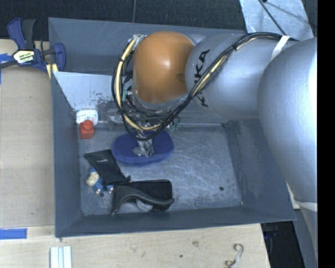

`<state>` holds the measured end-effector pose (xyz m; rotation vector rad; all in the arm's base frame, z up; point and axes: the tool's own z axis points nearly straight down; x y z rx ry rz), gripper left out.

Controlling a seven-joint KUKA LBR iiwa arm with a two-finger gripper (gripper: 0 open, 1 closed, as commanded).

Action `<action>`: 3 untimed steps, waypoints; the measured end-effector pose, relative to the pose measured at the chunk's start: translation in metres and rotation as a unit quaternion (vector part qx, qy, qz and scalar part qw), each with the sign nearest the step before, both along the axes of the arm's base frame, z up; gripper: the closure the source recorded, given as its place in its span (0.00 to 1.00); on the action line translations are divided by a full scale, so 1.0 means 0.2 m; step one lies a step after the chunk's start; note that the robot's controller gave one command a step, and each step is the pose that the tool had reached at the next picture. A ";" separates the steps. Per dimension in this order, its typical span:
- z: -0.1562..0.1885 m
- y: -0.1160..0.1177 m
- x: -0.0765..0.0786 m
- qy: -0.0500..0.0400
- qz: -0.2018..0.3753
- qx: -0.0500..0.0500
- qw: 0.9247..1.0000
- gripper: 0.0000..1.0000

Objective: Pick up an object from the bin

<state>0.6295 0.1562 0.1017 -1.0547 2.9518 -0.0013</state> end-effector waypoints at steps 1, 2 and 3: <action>-0.01 -0.02 -0.06 0.002 -0.007 0.000 1.000 0.00; -0.16 0.04 -0.19 0.003 -0.112 0.000 0.994 0.00; -0.15 0.04 -0.18 0.001 -0.113 0.000 0.994 0.00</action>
Offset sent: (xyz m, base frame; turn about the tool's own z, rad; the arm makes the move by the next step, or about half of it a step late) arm -0.0126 -0.0046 -0.0017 0.0122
